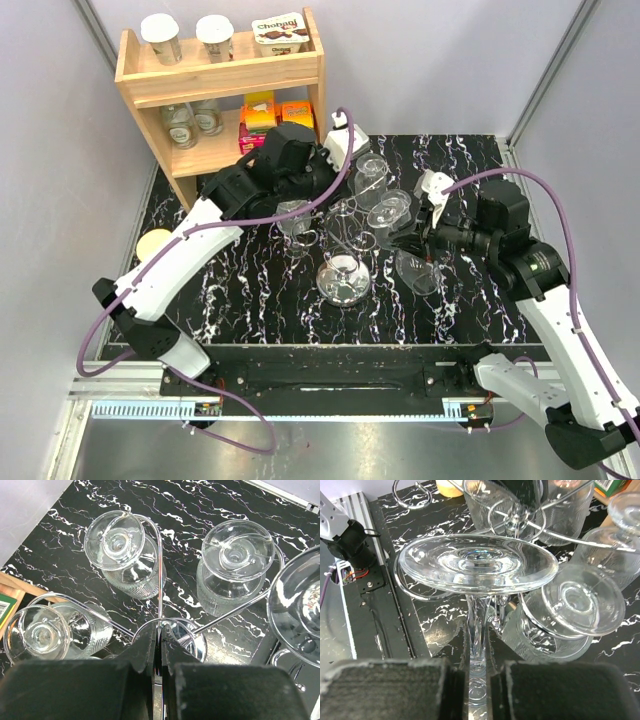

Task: Place the wine glass upside down on the wine glass rack
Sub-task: Adjust the wine rack at the center of the board, then turn the wine glass upside down at the wine rack.

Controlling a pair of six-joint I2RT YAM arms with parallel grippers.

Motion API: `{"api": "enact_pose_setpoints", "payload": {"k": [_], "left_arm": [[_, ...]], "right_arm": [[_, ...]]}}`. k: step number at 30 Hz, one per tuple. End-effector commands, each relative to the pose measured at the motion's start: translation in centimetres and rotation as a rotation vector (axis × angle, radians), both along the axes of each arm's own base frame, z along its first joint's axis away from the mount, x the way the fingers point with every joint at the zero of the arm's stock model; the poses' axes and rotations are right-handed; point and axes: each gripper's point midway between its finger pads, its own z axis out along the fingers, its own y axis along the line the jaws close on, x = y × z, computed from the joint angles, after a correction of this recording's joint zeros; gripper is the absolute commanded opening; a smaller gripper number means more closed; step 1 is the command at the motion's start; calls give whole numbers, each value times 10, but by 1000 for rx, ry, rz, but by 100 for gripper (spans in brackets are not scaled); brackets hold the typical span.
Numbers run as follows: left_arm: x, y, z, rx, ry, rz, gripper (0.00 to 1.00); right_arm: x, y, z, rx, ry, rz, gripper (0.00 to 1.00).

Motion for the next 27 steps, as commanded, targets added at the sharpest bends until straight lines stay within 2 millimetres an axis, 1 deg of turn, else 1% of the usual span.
{"api": "enact_pose_setpoints", "payload": {"k": [1,8,9,13,15,19,23,25,27], "left_arm": [[20,13,55,-82,-226,63,0],[9,5,41,-66,-191,-19,0],[7,4,38,-61,-187,-31,0],[1,3,27,-37,-172,-76,0],[-2,3,24,-31,-171,-91,0],[-8,2,18,-21,-156,-128,0],[-11,-2,12,-13,-139,-162,0],[-13,-5,7,-12,-123,-175,0],[-14,-6,6,-14,-117,-188,0]], "right_arm": [[-5,5,21,74,-84,39,0],[-12,14,6,126,-33,96,0],[-11,16,7,142,-38,103,0],[-7,22,0,175,-31,126,0],[-4,25,-2,189,-29,136,0],[-8,33,-8,231,-12,193,0],[-7,38,-11,260,-7,225,0],[-5,40,-6,290,0,227,0],[-4,43,-6,313,9,238,0]]}}
